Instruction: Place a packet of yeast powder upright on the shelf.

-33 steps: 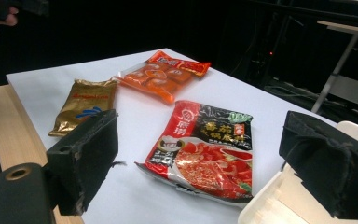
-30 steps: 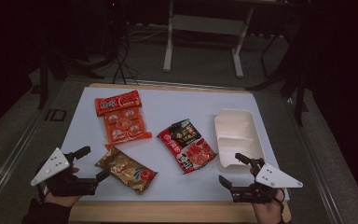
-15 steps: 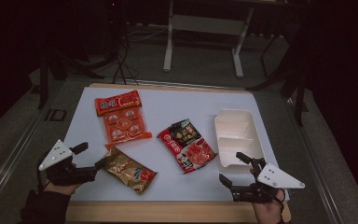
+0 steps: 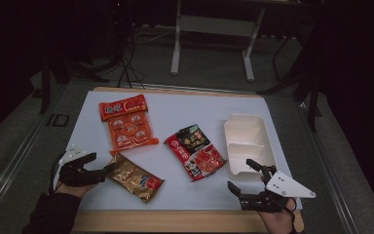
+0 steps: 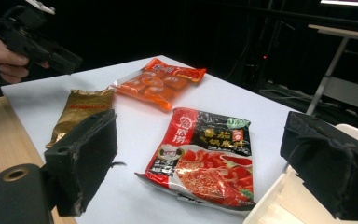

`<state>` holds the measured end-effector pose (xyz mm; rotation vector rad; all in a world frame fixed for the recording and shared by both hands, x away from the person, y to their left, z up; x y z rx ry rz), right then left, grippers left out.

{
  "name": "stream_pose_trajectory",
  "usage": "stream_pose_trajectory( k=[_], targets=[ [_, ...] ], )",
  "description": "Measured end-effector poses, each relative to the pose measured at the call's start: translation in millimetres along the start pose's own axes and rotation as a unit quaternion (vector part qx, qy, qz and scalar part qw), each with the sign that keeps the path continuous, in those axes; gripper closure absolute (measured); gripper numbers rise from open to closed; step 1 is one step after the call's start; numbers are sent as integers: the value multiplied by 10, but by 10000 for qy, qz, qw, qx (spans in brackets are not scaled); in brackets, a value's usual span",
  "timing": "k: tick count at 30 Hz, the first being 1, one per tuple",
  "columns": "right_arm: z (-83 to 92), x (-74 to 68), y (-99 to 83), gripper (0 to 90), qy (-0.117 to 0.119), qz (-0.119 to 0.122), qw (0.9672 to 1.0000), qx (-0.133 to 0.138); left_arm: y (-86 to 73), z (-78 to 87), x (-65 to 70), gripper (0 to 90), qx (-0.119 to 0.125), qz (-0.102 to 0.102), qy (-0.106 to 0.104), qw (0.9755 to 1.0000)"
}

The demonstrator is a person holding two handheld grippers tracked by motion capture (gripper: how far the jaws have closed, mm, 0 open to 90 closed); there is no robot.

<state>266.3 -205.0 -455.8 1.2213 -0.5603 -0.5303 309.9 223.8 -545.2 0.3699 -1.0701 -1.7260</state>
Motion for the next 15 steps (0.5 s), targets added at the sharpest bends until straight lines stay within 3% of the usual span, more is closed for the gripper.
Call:
stream_pose_trajectory(
  k=[5,7,12,15],
  targets=[
    [6,21,-12,108,-65,-40,10000,-33,-82,-76,-70,212,-230,162,-66,9996],
    [5,29,-21,108,-63,-40,10000,-44,-144,-105,-127,212,-296,196,49,9994],
    [-9,33,-35,109,-53,-64,9999,-89,-256,-171,-184,242,-587,453,-104,9972],
    [-13,29,-40,112,-52,-28,9999,-114,-312,-227,-172,268,-745,448,-200,9960]
  ],
)
Point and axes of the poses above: each handheld gripper's, and its own axes: z roughly backward along the jaws, y roughly out of its top, x roughly to its right, the point moved 8 cm from there along -z, roughly forward along the jaws, and after that the axes turned 2 degrees about z, right-handed, at the moved point
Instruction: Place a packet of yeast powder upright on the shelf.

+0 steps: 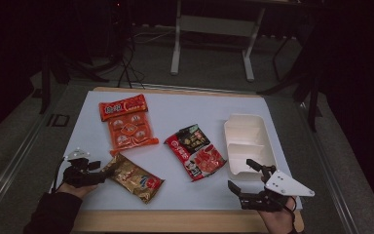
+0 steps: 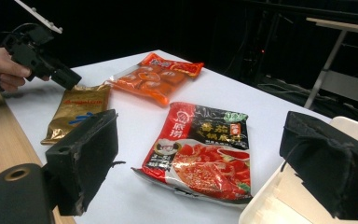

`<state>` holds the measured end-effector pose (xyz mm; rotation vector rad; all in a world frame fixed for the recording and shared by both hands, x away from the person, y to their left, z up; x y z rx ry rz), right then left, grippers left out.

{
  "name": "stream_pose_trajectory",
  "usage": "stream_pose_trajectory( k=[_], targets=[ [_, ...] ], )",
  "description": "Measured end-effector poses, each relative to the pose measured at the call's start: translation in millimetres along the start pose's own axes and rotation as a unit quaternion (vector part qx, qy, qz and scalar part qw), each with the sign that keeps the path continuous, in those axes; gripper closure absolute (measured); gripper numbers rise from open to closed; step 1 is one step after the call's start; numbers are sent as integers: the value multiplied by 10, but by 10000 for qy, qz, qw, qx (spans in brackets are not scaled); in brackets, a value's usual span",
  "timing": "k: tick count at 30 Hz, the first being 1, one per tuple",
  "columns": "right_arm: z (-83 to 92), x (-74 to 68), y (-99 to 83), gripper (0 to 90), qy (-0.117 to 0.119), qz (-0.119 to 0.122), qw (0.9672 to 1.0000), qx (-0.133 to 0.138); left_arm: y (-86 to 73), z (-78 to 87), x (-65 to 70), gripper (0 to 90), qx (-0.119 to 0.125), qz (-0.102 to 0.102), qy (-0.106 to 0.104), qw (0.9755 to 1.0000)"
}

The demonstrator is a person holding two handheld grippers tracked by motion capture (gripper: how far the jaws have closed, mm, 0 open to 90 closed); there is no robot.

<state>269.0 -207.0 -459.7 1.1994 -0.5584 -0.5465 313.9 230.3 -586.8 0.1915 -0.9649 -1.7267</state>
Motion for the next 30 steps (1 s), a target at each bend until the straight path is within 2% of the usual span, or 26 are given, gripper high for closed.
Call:
stream_pose_trajectory(
  k=[2,5,10,13,15,17,20,23,26,28,29,30],
  targets=[
    [-7,-4,-5,112,24,-16,10000,-20,-13,-33,-23,283,-54,97,68,9999],
    [-11,-9,-15,112,38,-7,10000,-55,-21,-48,-52,334,-62,296,50,9995],
    [-18,-15,-24,127,80,-23,9999,-79,-59,-82,1,405,-194,399,-241,9987],
    [-18,-17,-21,127,90,-17,9999,-71,-64,-89,5,408,-214,393,-247,9987],
    [-13,-15,-17,128,74,-8,10000,-64,-67,-90,-4,453,-178,444,-251,9985],
    [-11,-12,-17,128,67,-9,10000,-63,-79,-89,10,489,-213,460,-342,9981],
    [-9,-8,-17,128,68,-20,10000,-63,-99,-94,40,519,-277,223,-266,9990],
    [-7,-8,-15,128,55,-30,10000,-59,-112,-107,74,548,-354,-166,6,9992],
    [-6,-6,-11,128,44,-13,10000,-54,-124,-118,88,625,-417,-548,358,9970],
    [-8,-4,-13,128,35,-11,10000,-60,-126,-123,98,683,-429,-659,574,9953],
    [-9,-3,-15,128,39,-11,10000,-69,-127,-127,107,719,-423,-802,733,9932],
    [-10,-1,-16,128,28,-6,10000,-74,-130,-132,133,748,-438,-865,769,9923]
  ],
)
Point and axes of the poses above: each handheld gripper's, and its own axes: z roughly backward along the jaws, y roughly out of its top, x roughly to its right, the point moved 8 cm from there along -z, roughly forward along the jaws, and after that the axes turned 2 degrees about z, right-handed, at the moved point
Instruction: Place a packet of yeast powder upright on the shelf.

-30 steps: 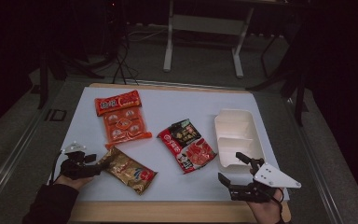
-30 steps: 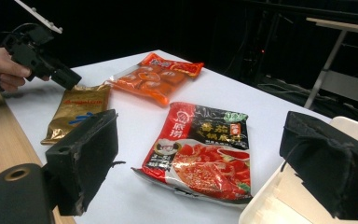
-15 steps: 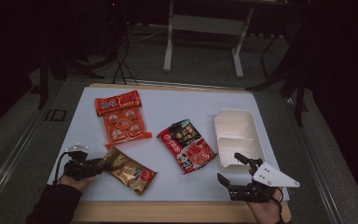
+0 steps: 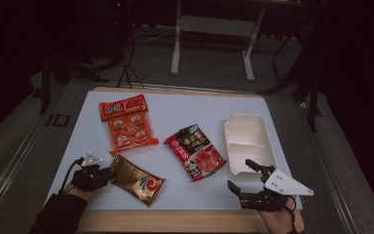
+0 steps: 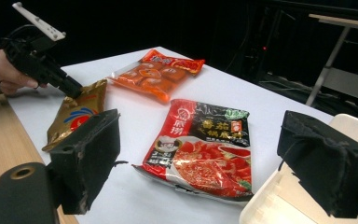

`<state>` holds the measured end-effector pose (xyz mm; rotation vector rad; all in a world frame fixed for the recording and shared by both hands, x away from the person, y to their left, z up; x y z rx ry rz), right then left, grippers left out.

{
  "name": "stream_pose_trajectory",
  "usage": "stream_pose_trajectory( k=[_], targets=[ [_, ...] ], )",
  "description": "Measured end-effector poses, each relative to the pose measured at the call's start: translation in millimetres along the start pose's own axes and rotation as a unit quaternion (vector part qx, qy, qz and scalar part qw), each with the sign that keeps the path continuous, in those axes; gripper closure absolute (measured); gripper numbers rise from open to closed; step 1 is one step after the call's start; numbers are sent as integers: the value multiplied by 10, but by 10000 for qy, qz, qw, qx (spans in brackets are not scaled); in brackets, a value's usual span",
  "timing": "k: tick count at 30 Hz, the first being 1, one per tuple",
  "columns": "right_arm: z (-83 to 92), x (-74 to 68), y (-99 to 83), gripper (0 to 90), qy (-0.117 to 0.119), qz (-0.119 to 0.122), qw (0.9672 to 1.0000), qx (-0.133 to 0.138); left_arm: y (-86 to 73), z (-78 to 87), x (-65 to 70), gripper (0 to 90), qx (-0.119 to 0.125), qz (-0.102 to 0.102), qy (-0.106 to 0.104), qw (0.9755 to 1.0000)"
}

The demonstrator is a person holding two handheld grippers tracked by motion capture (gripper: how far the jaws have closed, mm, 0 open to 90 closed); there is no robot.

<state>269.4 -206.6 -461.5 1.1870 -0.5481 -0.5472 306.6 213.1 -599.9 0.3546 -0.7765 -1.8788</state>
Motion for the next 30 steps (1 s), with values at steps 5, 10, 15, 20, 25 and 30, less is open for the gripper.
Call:
stream_pose_trajectory(
  k=[5,10,15,20,25,30],
  targets=[
    [-1,3,0,129,-4,1,10000,-5,11,-8,74,893,-40,-172,189,9997],
    [12,14,6,129,-28,-9,10000,28,107,88,59,900,254,-35,-9,9997],
    [16,39,3,128,-69,-101,9999,30,298,244,93,900,630,152,-240,9976],
    [20,36,13,128,-72,-94,9999,54,431,356,169,900,785,-30,-214,9967],
    [17,49,12,128,-40,-188,9998,79,569,482,276,900,969,-141,-302,9947],
    [45,56,41,107,-15,-213,9996,187,702,571,396,900,1147,-243,-427,9922]
  ],
)
Point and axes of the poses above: each handheld gripper's, and its own axes: z roughly backward along the jaws, y roughly out of its top, x roughly to its right, the point moved 8 cm from there along -z, roughly forward along the jaws, and after that the axes turned 2 degrees about z, right-handed, at the moved point
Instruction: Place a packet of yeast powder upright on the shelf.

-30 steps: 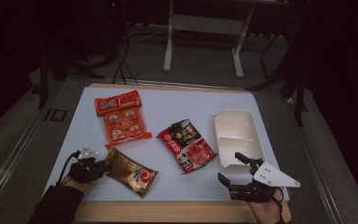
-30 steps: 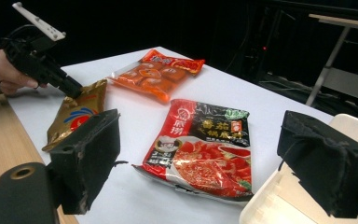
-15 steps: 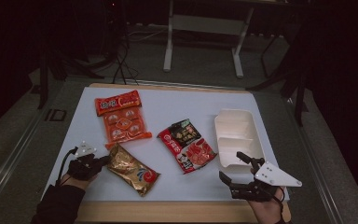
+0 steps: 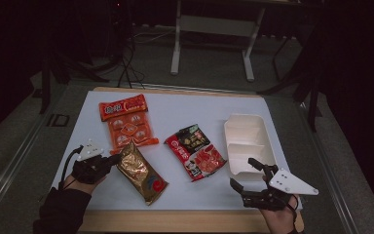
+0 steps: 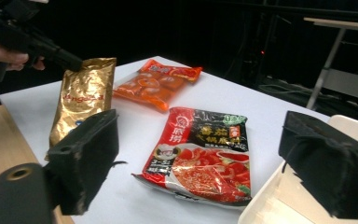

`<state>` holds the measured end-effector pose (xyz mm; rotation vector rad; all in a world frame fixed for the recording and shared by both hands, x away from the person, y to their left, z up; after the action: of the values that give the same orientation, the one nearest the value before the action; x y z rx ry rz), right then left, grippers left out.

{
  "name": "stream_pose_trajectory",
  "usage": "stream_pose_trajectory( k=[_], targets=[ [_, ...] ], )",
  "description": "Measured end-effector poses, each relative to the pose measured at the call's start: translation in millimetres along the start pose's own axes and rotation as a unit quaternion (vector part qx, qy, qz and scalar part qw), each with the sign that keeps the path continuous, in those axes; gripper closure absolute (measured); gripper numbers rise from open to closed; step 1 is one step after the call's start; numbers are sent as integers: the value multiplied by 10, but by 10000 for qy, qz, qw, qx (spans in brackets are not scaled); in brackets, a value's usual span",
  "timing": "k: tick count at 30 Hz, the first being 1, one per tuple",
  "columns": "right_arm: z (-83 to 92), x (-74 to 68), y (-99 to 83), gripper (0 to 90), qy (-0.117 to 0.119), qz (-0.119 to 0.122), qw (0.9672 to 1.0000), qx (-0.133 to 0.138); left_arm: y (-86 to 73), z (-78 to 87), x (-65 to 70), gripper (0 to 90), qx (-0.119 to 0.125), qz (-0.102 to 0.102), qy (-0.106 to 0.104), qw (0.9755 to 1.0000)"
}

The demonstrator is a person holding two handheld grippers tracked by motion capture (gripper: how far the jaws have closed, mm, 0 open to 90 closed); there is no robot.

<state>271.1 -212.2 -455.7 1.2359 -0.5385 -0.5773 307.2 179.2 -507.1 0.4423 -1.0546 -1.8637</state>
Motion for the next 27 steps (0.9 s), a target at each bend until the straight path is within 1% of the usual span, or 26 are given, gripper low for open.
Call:
stream_pose_trajectory(
  k=[1,3,4,6,8,9,11,13,14,16,17,18,19,20,21,22,23,24,25,27],
  targets=[
    [6,-5,3,106,38,-5,10000,9,28,6,21,900,36,-4,-52,10000],
    [16,-10,15,105,99,-36,9999,48,75,19,68,900,95,-63,-80,9999],
    [23,-8,22,105,86,-10,9999,75,97,25,92,900,125,-96,-115,9998],
    [33,-24,34,106,146,62,9998,118,137,34,133,900,158,-150,-148,9997],
    [24,-25,32,106,53,137,9999,82,174,42,168,900,217,-121,-212,9995],
    [17,-29,29,106,44,152,9998,73,187,43,183,900,225,-164,-213,9994],
    [6,-35,21,106,12,192,9998,36,211,52,210,900,254,-156,-258,9992],
    [4,-36,19,106,24,171,9998,34,211,52,210,900,254,-156,-258,9992],
    [1,-32,18,106,59,91,9999,0,247,65,259,900,302,-235,-287,9989],
    [2,-31,19,110,81,80,9999,5,260,68,277,900,328,-250,-317,9986],
    [0,-11,11,139,99,180,9998,-67,273,69,298,900,343,-216,-383,9984],
    [-1,2,10,139,73,245,9996,-104,299,76,343,900,382,-242,-463,9979],
    [0,7,18,137,100,283,9995,-62,309,77,369,900,381,-247,-537,9975],
    [4,12,27,137,107,300,9995,-18,322,81,388,900,399,-267,-559,9973],
    [7,18,36,137,69,329,9994,8,333,82,404,900,396,-328,-528,9973],
    [6,15,40,137,84,352,9993,2,339,81,422,900,373,-401,-500,9972],
    [6,15,40,137,84,352,9993,2,339,81,422,900,373,-401,-500,9972],
    [0,10,43,133,38,391,9992,-21,349,83,439,900,383,-415,-521,9970],
    [-5,4,42,130,38,395,9992,-45,373,89,477,900,377,-462,-554,9967],
    [-9,-1,41,130,31,394,9992,-81,390,97,500,900,396,-491,-583,9963]
  ],
)
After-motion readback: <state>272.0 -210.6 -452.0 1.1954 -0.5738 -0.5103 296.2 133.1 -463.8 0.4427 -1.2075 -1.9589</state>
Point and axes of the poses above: each handheld gripper's, and its own axes: z roughly backward along the jaws, y roughly out of its top, x roughly to its right, the point moved 8 cm from there along -z, roughly forward along the jaws, and after that the axes turned 2 degrees about z, right-handed, at the moved point
